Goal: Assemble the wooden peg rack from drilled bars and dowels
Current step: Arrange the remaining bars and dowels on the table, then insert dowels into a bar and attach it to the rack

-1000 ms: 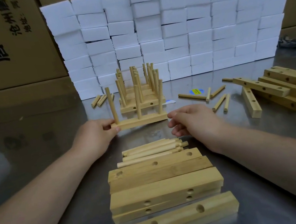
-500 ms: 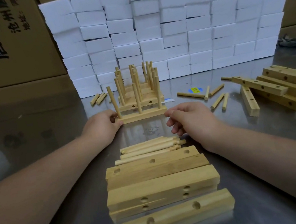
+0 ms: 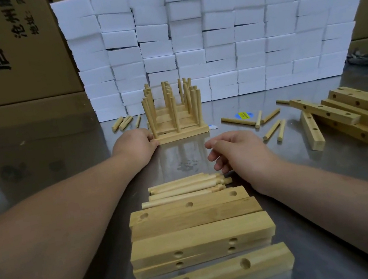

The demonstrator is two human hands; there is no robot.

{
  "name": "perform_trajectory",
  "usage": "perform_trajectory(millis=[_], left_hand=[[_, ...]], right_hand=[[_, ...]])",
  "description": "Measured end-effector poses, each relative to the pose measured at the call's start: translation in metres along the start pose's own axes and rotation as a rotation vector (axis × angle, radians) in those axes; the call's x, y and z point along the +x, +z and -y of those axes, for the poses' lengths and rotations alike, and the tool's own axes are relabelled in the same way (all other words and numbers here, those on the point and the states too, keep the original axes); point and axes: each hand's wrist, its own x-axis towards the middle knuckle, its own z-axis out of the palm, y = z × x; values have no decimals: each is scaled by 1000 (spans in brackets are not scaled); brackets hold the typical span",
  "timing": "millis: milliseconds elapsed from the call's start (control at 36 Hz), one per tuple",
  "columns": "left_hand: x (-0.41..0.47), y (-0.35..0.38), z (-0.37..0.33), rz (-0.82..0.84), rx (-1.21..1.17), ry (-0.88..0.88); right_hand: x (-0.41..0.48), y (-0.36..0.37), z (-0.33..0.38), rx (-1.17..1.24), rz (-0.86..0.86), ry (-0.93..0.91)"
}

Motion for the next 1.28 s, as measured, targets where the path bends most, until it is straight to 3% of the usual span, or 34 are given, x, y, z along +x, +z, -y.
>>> perform_trajectory(millis=[694,833,1000,1139,1278], left_hand=[[9,5,-5,-46,35,-45],[-6,-1,-6,-59,-165,-177],[-39,-29,-27,218,-566,-180],[-75,-56,-42,473,-556,18],[-89,-56,-49,543,-468,94]], right_hand=[[1,0,0,25,19,11],[0,-1,0,34,21,9],[0,-1,0,28,13,10],[-2,0,1,19,12,4],[-3,0,2,-16,18,-11]])
